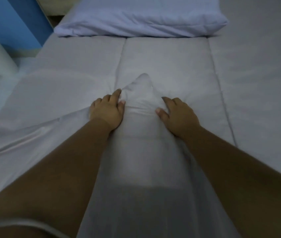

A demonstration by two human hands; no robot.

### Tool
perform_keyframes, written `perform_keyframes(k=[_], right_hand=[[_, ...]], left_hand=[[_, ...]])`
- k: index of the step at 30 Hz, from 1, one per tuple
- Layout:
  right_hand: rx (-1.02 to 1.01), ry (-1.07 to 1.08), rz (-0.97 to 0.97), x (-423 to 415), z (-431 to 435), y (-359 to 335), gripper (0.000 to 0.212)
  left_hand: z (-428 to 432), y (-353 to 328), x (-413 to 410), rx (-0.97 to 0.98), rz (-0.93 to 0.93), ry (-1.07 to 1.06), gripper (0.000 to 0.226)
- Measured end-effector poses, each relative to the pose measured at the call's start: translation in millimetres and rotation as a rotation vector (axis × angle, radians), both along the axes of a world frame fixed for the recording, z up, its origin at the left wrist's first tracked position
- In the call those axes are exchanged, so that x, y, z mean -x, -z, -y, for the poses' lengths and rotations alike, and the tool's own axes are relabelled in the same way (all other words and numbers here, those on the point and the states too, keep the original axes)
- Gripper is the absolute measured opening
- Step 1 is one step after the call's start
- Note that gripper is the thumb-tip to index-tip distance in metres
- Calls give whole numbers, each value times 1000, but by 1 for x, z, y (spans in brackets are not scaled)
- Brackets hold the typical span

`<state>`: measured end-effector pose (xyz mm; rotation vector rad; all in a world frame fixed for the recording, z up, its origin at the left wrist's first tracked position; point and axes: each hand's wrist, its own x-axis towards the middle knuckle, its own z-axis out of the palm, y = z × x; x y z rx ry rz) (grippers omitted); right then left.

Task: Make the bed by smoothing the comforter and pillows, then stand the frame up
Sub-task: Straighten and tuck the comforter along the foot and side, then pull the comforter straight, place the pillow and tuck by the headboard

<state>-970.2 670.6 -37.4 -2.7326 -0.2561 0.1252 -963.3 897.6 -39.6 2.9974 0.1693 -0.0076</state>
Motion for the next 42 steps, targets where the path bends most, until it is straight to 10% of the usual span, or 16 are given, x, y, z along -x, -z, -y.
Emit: perform_keyframes(k=[22, 34, 42], right_hand=[[-262, 9, -84, 161, -55, -2, 44], [-823, -376, -320, 350, -173, -52, 51], [-718, -789, -499, 415, -240, -28, 44]], left_hand=[[-46, -70, 142, 6, -263, -181, 66], [-162, -147, 376, -303, -385, -408, 52], [-234, -103, 494, -288, -639, -380, 46]])
